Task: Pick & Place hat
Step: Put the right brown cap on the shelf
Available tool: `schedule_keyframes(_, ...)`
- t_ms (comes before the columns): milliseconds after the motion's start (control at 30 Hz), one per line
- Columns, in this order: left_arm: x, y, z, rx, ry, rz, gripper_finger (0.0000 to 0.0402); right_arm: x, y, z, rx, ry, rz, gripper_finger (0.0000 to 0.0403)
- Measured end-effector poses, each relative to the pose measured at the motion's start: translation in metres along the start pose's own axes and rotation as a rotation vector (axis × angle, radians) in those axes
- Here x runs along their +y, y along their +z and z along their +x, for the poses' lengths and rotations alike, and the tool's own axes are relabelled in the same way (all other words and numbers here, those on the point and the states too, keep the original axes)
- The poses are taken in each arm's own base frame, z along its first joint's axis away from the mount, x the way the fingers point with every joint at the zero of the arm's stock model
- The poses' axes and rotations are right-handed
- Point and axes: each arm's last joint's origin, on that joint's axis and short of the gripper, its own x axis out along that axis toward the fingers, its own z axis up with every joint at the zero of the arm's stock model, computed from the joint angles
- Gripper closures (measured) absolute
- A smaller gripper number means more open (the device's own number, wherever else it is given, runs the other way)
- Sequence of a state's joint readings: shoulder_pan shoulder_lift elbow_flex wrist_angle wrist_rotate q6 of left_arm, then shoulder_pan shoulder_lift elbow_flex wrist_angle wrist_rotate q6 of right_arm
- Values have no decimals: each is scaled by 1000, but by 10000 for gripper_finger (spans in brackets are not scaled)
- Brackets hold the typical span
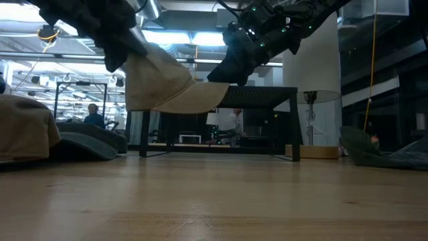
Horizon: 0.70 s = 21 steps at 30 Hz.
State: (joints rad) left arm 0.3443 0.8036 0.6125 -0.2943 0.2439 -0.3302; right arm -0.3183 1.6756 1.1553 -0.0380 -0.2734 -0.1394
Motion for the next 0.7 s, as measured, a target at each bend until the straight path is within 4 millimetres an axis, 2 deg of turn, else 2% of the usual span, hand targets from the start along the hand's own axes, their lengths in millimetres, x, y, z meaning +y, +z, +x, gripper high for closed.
schedule_keyframes(100,-2,0,-2,0,-30,2,390,0,1,0,-15,-1,-3,248)
schedule_keyframes(367,-7,4,-2,-9,-170,15,397,4,11,-15,-56,19,6,248)
schedule_keyframes(567,-16,19,-6,-136,-317,36,398,16,30,-52,-124,142,24,248)
schedule_keyframes(700,-21,32,-10,-256,-378,-28,398,30,37,-78,-128,174,26,248)
